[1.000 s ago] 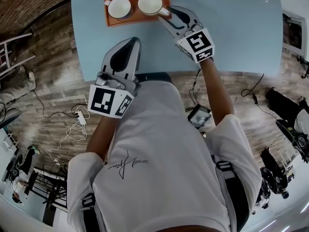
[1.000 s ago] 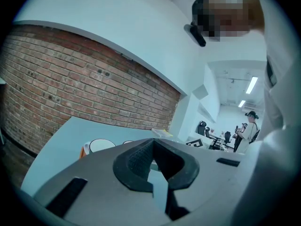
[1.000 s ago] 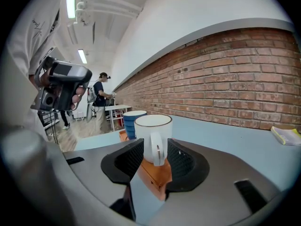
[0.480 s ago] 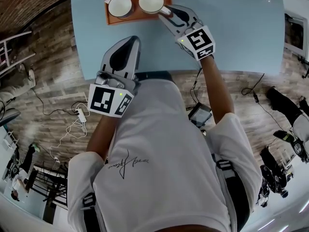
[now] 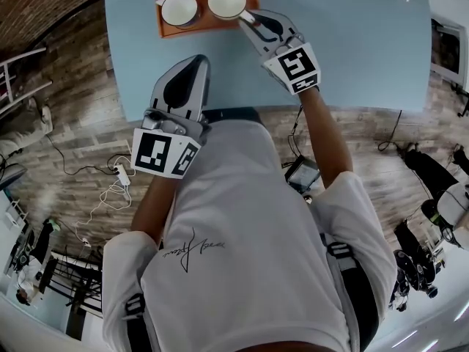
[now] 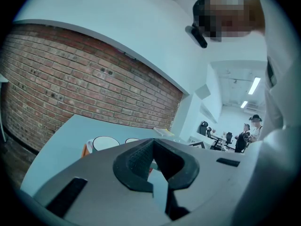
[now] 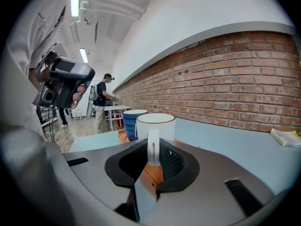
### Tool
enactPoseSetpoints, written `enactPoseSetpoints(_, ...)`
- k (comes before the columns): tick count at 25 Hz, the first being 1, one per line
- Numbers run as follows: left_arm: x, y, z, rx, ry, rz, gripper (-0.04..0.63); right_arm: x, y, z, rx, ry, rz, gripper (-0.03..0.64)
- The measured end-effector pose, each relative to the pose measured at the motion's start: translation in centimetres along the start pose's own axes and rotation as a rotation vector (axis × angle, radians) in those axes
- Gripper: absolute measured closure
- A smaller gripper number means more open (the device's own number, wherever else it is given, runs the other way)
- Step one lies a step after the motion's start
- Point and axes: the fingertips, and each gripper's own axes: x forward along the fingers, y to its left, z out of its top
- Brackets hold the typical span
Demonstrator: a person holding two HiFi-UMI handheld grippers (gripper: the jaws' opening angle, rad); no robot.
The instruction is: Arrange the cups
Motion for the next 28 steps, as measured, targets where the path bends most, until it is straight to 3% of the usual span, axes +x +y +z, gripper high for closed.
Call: enactPoseSetpoints(28, -0.9, 0.8, -0.3, -0.018, -0.015, -0.020, 0.588, -1.4, 1.1, 0.9, 0.087, -0.058, -0.303, 0.551)
